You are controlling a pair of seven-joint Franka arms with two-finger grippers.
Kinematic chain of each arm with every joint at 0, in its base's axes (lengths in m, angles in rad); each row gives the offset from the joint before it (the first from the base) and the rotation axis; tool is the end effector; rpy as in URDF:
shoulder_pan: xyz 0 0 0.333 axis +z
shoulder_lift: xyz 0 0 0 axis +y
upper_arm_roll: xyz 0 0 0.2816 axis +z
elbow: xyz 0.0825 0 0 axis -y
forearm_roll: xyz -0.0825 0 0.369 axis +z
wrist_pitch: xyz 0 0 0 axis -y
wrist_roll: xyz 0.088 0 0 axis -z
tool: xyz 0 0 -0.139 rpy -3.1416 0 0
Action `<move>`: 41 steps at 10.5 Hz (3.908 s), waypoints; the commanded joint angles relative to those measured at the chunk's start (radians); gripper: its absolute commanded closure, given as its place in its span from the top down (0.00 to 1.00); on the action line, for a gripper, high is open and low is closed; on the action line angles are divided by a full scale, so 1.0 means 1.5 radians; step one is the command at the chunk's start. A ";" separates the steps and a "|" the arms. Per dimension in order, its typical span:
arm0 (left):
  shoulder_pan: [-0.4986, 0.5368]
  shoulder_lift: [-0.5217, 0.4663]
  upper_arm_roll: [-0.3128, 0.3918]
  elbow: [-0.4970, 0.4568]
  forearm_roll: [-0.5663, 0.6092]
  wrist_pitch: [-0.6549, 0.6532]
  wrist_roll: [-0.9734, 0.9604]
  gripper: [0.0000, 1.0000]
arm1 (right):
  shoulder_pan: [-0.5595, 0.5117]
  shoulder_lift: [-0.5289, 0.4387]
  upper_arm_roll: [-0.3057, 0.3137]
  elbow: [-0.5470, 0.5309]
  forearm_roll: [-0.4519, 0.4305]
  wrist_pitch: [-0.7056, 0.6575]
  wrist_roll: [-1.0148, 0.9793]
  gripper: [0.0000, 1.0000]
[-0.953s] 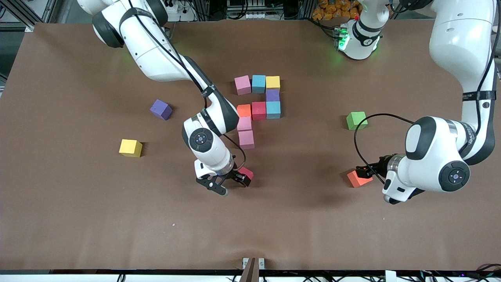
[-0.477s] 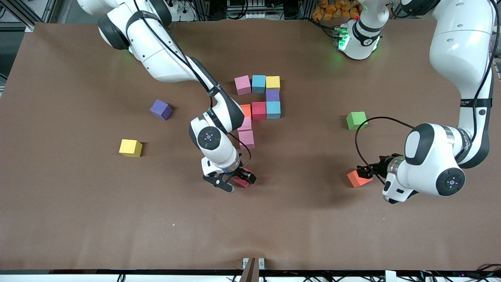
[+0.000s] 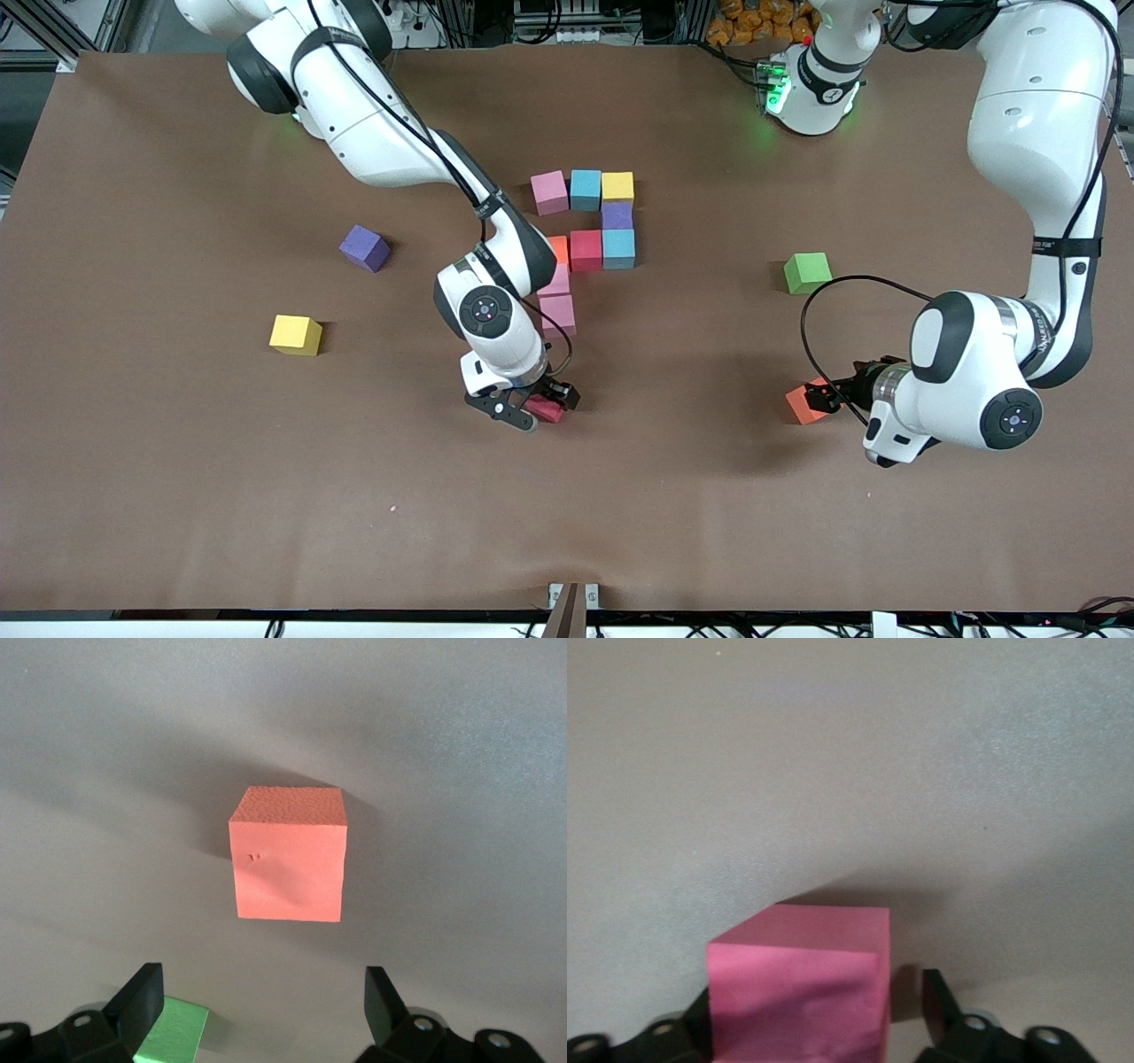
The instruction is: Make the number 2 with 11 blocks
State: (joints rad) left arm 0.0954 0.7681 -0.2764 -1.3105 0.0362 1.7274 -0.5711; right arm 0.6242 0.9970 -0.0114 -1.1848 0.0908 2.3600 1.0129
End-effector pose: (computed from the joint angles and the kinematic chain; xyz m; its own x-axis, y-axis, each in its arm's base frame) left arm 0.6492 -0.0856 0.2239 0.8504 0.3894 -0.3538 0.4024 -0.9146 -0.0394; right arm 0.6040 0.4312 0.1514 0.8970 -0.4403 0.0380 -0.4269 -0.8856 -0.1832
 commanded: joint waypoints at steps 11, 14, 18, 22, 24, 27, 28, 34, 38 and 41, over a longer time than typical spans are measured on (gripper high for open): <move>-0.003 0.043 -0.004 0.003 0.014 0.064 0.005 1.00 | 0.063 -0.013 0.046 0.053 -0.010 -0.054 -0.194 0.23; -0.003 0.052 -0.004 0.003 0.018 0.073 0.005 1.00 | 0.073 -0.012 0.055 0.061 -0.010 -0.052 -0.384 0.25; -0.003 0.066 -0.004 0.002 0.034 0.093 0.005 1.00 | 0.096 -0.013 0.054 0.061 -0.010 -0.062 -0.584 0.26; -0.003 0.072 -0.004 0.000 0.036 0.115 0.005 0.94 | 0.090 -0.033 0.056 0.061 -0.004 -0.169 -0.771 0.29; -0.003 0.072 -0.004 0.000 0.035 0.115 0.005 0.83 | 0.087 -0.033 0.066 0.061 -0.002 -0.167 -0.850 0.30; -0.002 0.072 -0.004 0.000 0.035 0.118 0.001 0.66 | 0.093 -0.030 0.067 0.061 -0.004 -0.162 -1.002 0.30; -0.002 0.072 -0.004 0.000 0.034 0.118 0.001 0.59 | 0.095 -0.027 0.067 0.061 -0.004 -0.156 -1.047 0.30; -0.005 0.062 -0.006 0.000 0.028 0.117 -0.041 0.46 | 0.103 -0.018 0.063 0.051 -0.023 -0.162 -1.161 0.30; -0.011 0.057 -0.011 0.001 0.025 0.117 -0.086 0.44 | 0.102 -0.020 0.063 0.024 -0.058 -0.162 -1.196 0.30; -0.020 0.052 -0.013 0.002 0.025 0.117 -0.152 0.44 | 0.103 -0.021 0.063 0.013 -0.059 -0.162 -1.209 0.30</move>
State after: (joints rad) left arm 0.0769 0.8673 -0.2946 -1.2977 0.0671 1.9008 -0.7424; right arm 0.7790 0.9777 0.0801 -1.1455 0.0178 2.1182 -0.7823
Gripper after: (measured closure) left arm 0.454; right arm 0.392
